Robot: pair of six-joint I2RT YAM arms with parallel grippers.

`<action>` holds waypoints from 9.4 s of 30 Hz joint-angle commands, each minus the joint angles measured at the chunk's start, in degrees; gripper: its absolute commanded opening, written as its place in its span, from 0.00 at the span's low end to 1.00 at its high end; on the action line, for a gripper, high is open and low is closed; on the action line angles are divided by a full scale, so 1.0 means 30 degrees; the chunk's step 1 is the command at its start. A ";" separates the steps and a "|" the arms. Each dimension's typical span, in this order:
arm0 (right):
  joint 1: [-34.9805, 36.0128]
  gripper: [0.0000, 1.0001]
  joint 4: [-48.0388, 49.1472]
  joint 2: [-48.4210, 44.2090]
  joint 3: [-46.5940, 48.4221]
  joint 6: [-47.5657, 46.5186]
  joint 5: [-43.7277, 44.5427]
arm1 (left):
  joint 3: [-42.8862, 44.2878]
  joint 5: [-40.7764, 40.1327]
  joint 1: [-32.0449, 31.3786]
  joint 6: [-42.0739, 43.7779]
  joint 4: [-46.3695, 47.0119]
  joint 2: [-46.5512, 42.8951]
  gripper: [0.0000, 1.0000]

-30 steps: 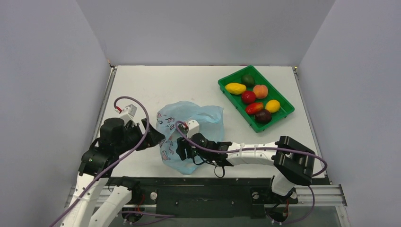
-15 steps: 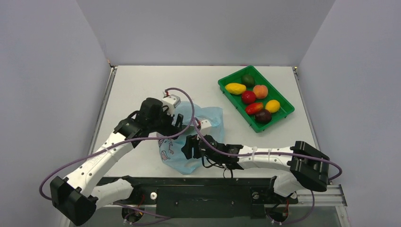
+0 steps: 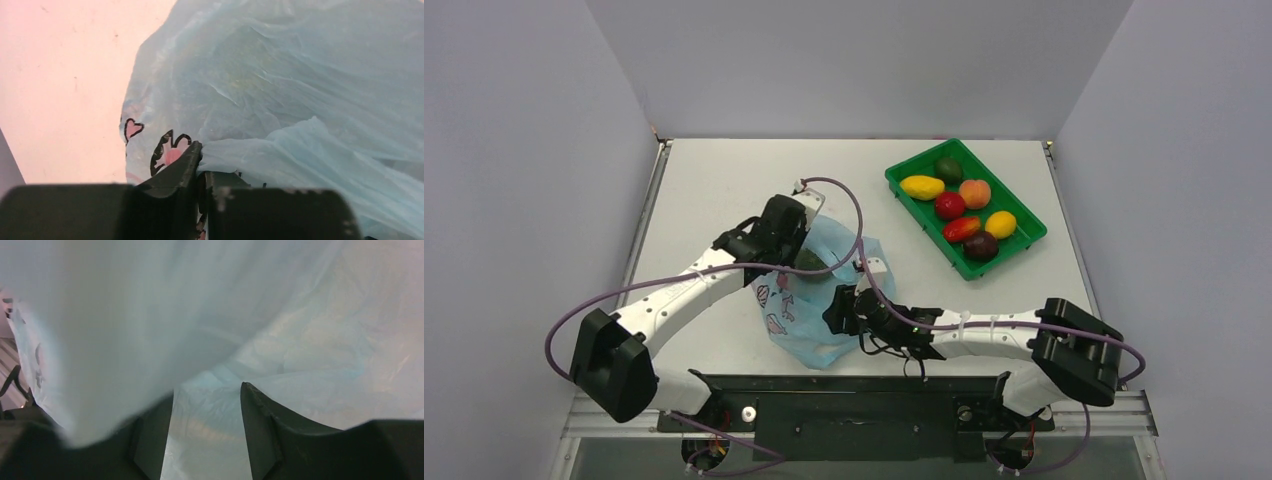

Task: Take the fake fruits out of the plastic bag
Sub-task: Adjust the fake fruit in the plastic bag, then take out the fake fruit from the plastic bag.

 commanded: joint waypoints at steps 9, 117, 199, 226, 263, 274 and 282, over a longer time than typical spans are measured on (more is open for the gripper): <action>-0.3311 0.41 -0.1001 0.2915 0.2578 -0.4134 0.1744 | -0.2842 0.3299 0.2383 -0.3825 -0.0055 -0.6973 0.00; -0.1772 0.50 0.2577 1.5777 1.5167 -0.7778 0.1555 | -0.5322 0.1122 0.0716 -0.2555 0.1277 -0.6549 0.00; -0.5463 0.00 -0.2712 0.6060 0.9650 -0.6553 -0.4834 | -0.5680 1.0198 0.6223 -0.4091 0.2872 -1.2725 0.00; -0.3407 0.00 -0.9599 0.5884 1.6176 -1.1625 0.2518 | -0.5419 1.3304 0.4163 -0.2023 0.2184 -0.7243 0.04; -0.5646 0.00 -0.3835 0.1399 1.2363 -0.6377 -1.0867 | -0.5576 1.0836 0.6106 -0.3096 0.2753 -0.8884 0.00; -0.5521 0.00 -0.4172 0.0335 1.4104 -0.6211 -1.2024 | -0.6109 0.8938 0.6050 -0.2784 0.2928 -1.0859 0.00; -0.5528 0.00 -0.6416 -0.1026 1.5940 -0.6890 -1.0968 | -0.6176 0.8401 0.5844 -0.2633 0.2916 -1.1178 0.00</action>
